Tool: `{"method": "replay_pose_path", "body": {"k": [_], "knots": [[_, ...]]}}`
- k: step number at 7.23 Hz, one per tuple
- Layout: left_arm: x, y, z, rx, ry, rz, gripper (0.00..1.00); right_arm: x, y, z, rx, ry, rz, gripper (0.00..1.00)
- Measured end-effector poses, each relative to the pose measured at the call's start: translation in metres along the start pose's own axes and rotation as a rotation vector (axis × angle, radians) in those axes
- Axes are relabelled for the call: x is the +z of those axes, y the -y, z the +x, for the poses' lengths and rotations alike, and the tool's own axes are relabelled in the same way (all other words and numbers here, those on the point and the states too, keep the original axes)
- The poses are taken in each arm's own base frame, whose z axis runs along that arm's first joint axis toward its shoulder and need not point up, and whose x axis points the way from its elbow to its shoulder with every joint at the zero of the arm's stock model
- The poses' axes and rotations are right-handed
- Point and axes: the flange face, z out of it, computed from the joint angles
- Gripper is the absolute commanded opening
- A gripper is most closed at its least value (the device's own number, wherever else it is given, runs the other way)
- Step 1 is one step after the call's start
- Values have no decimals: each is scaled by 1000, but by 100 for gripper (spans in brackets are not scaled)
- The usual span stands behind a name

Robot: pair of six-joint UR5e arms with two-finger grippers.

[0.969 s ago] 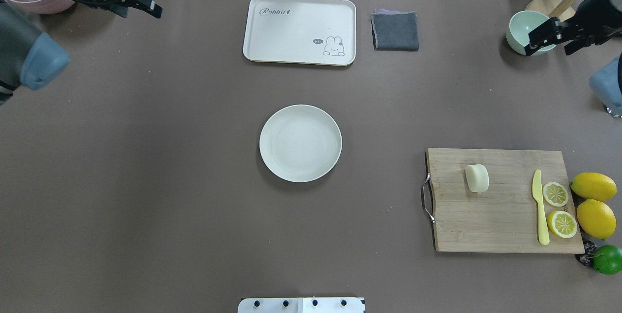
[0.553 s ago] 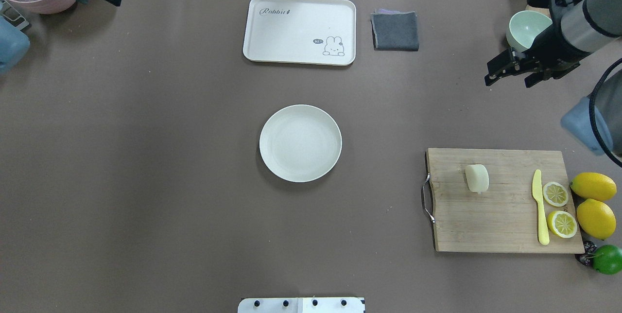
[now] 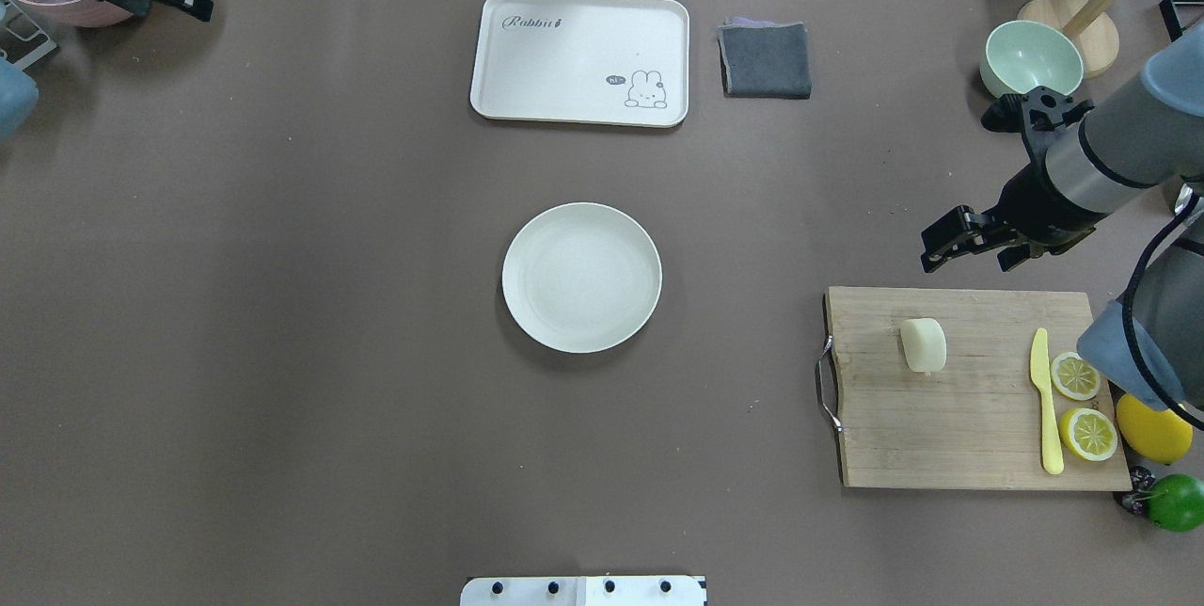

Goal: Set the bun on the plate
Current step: 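Retract the left arm while moving the right gripper above the bun, then lower the right gripper and grasp the cream bun on the board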

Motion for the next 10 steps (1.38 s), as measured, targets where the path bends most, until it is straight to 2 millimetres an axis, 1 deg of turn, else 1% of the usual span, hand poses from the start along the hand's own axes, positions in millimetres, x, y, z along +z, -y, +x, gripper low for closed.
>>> {"method": "replay_pose_path", "body": {"k": [3,5,7,10], "knots": [[-1,-4,-2,1,10,8,97,32,-20,3,-13,-52,-40,100],[-2,-2,-2,5,30,26,97,50,-30,-8,-1,-77,-52,100],[-3,-4,-2,6,32,30,97,62,-35,-16,-5,-98,-49,100],[-5,-15,-3,10,30,31,97,73,-35,-17,-27,-124,-30,100]]}}
